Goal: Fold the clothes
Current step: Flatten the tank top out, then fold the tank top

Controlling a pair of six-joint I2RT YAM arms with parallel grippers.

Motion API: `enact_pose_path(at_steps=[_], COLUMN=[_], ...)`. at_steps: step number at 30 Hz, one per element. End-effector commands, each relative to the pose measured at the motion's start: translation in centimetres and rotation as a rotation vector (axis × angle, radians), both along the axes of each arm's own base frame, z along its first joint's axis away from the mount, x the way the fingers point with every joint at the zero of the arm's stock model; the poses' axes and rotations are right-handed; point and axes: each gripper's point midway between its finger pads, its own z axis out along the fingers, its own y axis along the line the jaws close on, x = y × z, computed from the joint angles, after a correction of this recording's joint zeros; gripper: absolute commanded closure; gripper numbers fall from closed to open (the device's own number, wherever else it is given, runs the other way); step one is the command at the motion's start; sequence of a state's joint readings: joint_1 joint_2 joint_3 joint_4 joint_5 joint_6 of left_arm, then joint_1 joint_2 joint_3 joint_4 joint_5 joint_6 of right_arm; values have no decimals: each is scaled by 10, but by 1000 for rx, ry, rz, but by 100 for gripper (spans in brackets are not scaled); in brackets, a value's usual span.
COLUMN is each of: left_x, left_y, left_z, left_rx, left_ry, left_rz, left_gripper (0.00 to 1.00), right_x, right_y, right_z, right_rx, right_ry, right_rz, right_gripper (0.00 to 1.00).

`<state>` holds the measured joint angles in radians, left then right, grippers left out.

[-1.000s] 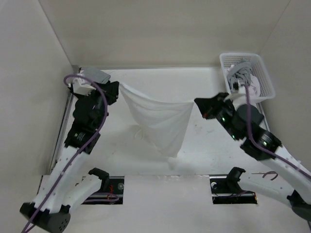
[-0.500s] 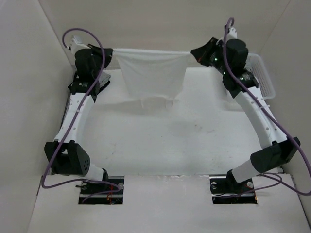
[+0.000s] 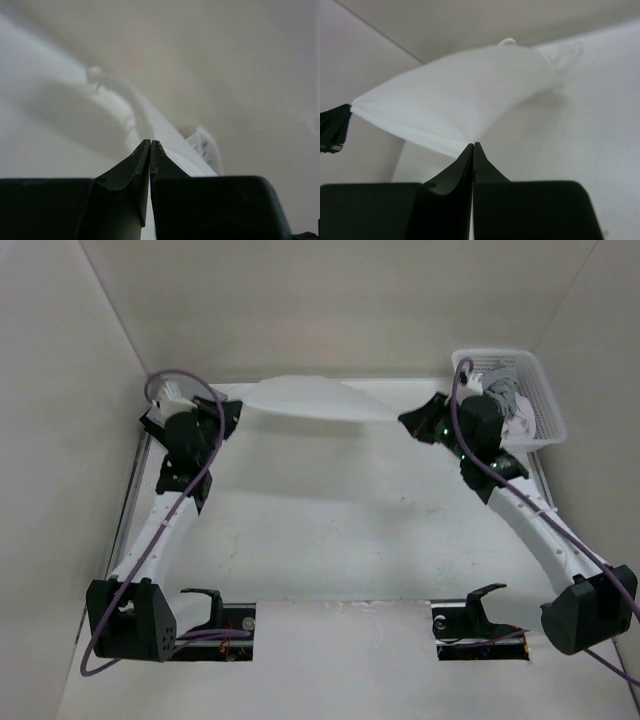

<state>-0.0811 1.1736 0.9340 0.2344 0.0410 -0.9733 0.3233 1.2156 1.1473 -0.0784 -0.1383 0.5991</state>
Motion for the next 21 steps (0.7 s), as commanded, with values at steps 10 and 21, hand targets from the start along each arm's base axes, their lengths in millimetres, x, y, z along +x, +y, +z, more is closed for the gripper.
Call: enact_pose_path(at_steps=[10, 21], left_x=[-131, -201], left_y=[7, -17], left_z=[-232, -219], left_rx=[-4, -73], left_ry=[387, 410], left_rz=[-59, -142], left_gripper=[98, 98], right_x=[-133, -253], right_y=[12, 34], right_z=[-233, -240], right_rx=[38, 99], right_ry=[352, 508], right_rz=[68, 192], right_gripper=[98, 98])
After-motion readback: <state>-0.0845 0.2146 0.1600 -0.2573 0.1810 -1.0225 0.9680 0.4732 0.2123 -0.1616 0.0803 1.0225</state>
